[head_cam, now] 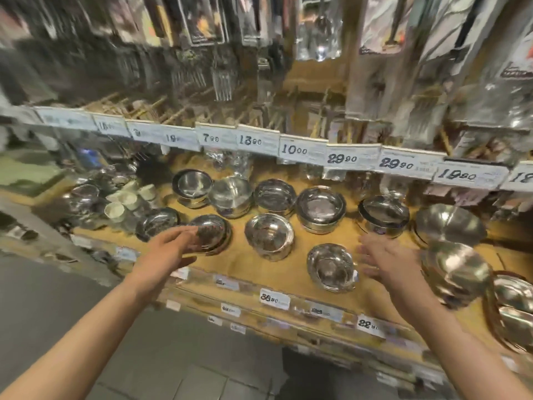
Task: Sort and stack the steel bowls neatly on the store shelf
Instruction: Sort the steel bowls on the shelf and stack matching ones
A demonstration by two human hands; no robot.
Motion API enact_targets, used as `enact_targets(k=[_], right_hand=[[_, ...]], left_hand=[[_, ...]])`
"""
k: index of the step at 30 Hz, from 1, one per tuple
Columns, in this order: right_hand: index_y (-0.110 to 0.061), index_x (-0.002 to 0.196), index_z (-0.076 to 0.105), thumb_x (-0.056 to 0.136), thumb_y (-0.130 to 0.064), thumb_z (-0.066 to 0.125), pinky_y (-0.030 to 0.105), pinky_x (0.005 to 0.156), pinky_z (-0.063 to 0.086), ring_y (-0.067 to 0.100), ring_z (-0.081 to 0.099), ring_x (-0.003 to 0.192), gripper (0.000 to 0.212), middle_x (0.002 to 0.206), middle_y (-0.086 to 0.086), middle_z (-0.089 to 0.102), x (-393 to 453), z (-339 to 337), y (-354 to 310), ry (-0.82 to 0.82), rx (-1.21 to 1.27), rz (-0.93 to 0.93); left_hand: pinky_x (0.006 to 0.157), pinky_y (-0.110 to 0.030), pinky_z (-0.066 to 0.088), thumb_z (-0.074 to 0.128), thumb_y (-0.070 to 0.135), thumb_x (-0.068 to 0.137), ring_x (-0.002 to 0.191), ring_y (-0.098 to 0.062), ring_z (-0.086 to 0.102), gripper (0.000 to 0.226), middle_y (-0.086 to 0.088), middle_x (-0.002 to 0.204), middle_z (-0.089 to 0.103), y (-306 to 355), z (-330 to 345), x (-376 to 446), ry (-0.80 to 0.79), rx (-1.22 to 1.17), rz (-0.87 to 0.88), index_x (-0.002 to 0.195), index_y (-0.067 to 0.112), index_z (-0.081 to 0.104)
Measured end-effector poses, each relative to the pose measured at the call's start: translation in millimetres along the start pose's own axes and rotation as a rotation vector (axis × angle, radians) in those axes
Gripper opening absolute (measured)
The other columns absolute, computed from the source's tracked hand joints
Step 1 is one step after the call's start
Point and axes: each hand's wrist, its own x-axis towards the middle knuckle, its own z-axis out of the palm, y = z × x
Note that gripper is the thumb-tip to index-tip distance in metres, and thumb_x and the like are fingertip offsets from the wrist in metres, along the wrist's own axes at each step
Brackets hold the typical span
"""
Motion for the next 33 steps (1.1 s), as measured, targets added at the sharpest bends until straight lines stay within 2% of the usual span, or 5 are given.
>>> enact_targets(k=[11,17,23,30,33], right_hand=[[-0.027,0.107,0.07,0.103,-0.028,0.054,0.015,0.054,0.047,0.007,0.067,0.089,0.017,0.102,-0.004,0.074,5,124,-28,-0.068,-0.127,0.037],[-0.016,0.108,0.071,0.103,-0.026,0.056,0.027,0.066,0.05,0.016,0.066,0.076,0.018,0.091,0.004,0.074,51,165,-27,-0.146,-0.114,0.052],[-0.017,0.111,0.07,0.103,-0.009,0.053,0.044,0.094,0.057,0.025,0.071,0.099,0.021,0.103,0.006,0.074,103,208,-24,-0.214,-0.072,0.068],[0.0,0.12,0.066,0.101,0.005,0.049,0.034,0.072,0.059,0.029,0.069,0.08,0.026,0.096,0.019,0.071,138,240,-23,-0.236,-0.168,0.17],[-0.004,0.101,0.069,0.105,-0.013,0.048,0.042,0.069,0.058,0.027,0.064,0.071,0.023,0.082,0.021,0.07,138,248,-24,-0.192,-0.159,0.146]], left_hand=[[0.069,-0.025,0.055,0.06,0.02,0.096,0.095,-0.019,0.068,0.017,0.0,0.1,0.076,-20,-69,63,0.037,-0.041,-0.089,0.097,0.023,0.076],[0.07,-0.027,0.055,0.059,0.014,0.096,0.084,-0.018,0.064,0.014,-0.006,0.09,0.07,-17,-73,110,0.057,-0.056,-0.123,0.098,0.014,0.073],[0.077,-0.037,0.053,0.058,0.021,0.1,0.079,-0.024,0.063,0.016,-0.011,0.089,0.071,-4,-85,168,0.108,0.037,-0.122,0.102,0.013,0.071],[0.091,-0.051,0.055,0.062,0.032,0.096,0.082,-0.025,0.069,0.02,-0.012,0.087,0.076,-10,-79,219,0.029,0.179,-0.128,0.092,0.016,0.072],[0.082,-0.044,0.055,0.061,0.029,0.095,0.077,-0.023,0.064,0.023,-0.008,0.077,0.07,-8,-77,246,-0.005,0.219,-0.092,0.088,0.008,0.068]])
